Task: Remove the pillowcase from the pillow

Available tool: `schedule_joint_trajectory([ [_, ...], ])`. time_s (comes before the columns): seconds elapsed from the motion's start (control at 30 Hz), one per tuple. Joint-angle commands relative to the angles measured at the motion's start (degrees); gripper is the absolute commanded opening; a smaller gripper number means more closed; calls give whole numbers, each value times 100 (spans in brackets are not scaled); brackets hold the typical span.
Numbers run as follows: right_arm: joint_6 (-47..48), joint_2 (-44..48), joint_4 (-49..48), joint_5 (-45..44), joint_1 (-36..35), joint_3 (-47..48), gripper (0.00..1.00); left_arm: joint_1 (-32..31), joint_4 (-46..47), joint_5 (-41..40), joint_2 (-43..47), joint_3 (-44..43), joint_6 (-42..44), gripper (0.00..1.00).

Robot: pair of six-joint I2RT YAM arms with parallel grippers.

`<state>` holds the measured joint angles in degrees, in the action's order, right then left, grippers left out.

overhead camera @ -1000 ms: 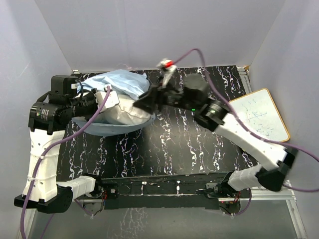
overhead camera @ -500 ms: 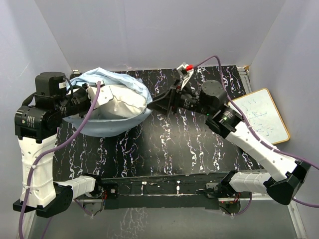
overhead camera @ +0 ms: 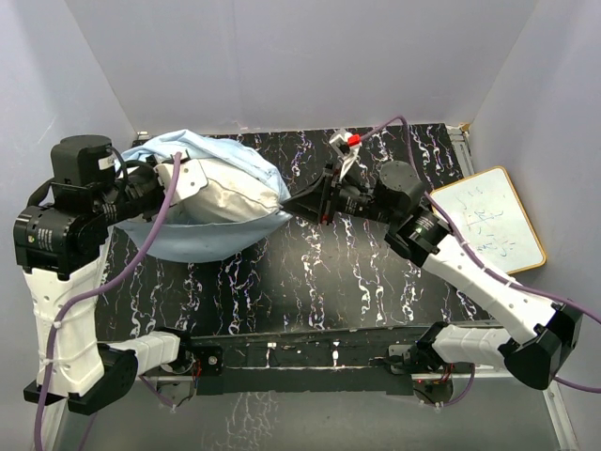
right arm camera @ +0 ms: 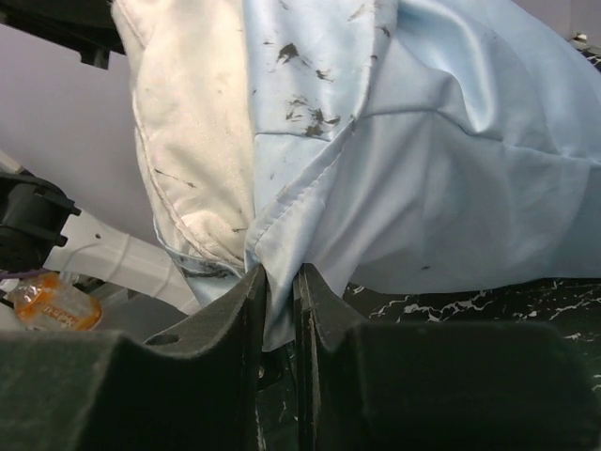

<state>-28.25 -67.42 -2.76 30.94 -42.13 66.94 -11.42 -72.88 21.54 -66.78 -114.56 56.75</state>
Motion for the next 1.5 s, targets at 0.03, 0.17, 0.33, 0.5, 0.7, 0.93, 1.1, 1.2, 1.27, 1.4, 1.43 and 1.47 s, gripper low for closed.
schedule_joint_trajectory([
  [0.03, 211, 397, -40, -280, 242, -474, 20, 29, 300, -26, 132, -556, 101, 0],
  [0.17, 92, 505, -183, -273, 392, -758, 20, 33, 270, -19, 205, -569, 168, 0],
  [0.33, -17, 443, -328, -147, 404, -757, 14, 26, 273, -14, 251, -558, 179, 0],
  [0.5, -163, 330, -497, 19, 404, -766, 8, 28, 376, 85, 297, -515, 99, 0],
  [0.7, -486, 615, -1341, 824, 384, -874, 70, 29, 469, 29, 367, -296, 72, 0],
  [0.93, -357, 679, -1639, 145, -324, -650, 73, 26, 619, 105, 326, -285, -173, 0],
  [1.1, -38, 398, -1227, -443, -610, -408, 61, 32, 597, 166, 149, -622, -358, 0],
  [1.2, -51, 382, -1213, -687, -620, -498, 45, 30, 549, 146, 82, -810, -353, 0],
  [1.27, -118, 417, -1312, -925, -624, -611, 33, 29, 532, 140, 62, -905, -338, 0],
  [1.4, -158, 499, -1346, -1407, -626, -723, 11, 33, 494, 163, 35, -1063, -338, 0],
  [1.43, -163, 552, -1372, -1573, -625, -764, 8, 39, 472, 171, 26, -1110, -340, 0],
  [1.47, -163, 602, -1436, -1679, -629, -823, 8, 40, 454, 175, 25, -1135, -352, 0],
])
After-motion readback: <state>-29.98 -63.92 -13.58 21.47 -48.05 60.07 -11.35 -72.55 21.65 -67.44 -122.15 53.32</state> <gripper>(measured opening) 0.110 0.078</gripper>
